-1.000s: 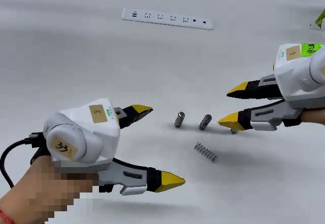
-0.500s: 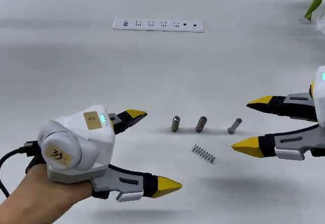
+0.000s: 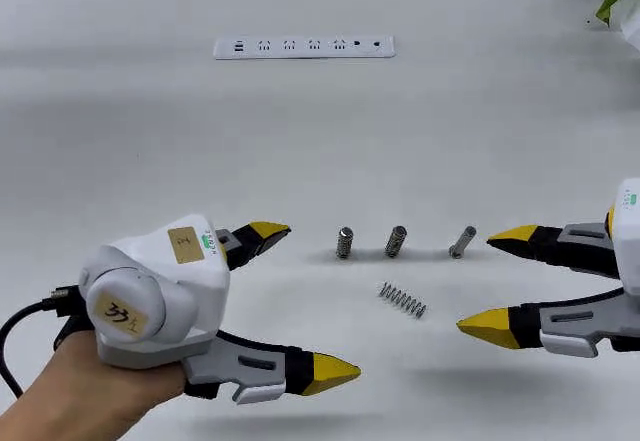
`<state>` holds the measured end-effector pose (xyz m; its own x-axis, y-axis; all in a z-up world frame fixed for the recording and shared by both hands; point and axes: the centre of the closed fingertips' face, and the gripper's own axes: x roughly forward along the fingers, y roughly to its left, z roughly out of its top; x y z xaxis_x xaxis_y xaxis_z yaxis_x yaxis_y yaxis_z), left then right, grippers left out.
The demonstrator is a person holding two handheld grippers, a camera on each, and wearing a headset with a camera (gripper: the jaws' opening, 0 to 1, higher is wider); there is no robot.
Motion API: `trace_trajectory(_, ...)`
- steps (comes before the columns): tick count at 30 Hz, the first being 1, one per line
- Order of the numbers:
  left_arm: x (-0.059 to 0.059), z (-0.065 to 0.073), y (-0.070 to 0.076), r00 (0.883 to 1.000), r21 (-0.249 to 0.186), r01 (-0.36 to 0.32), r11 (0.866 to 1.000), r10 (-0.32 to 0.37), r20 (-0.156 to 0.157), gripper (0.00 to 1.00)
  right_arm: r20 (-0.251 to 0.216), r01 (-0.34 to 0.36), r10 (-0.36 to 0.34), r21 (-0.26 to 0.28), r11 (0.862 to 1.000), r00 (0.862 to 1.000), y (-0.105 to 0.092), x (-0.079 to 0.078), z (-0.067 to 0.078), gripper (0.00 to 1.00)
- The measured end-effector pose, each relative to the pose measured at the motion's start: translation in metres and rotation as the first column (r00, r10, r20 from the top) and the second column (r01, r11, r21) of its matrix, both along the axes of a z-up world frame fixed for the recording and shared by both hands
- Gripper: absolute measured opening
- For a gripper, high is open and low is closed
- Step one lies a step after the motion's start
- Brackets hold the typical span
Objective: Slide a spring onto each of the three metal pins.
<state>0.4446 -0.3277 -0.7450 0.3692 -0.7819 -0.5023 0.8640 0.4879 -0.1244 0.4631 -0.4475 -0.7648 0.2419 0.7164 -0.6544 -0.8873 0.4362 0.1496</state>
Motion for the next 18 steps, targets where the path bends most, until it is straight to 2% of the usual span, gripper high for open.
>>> trace_trajectory(12, 0.001, -0.002, -0.001, 1.0, -0.001, 0.001, 1.0, -0.001, -0.008, 0.93, -0.024, 0.026, -0.027, -0.018, 0.999, 0.999, 0.008, -0.005, -0.031, 0.54)
trace_trajectory(18, 0.001, -0.003, -0.001, 1.0, -0.001, 0.002, 1.0, -0.002, -0.012, 0.93, -0.043, 0.046, -0.047, -0.013, 0.999, 0.998, 0.012, -0.001, -0.051, 0.44)
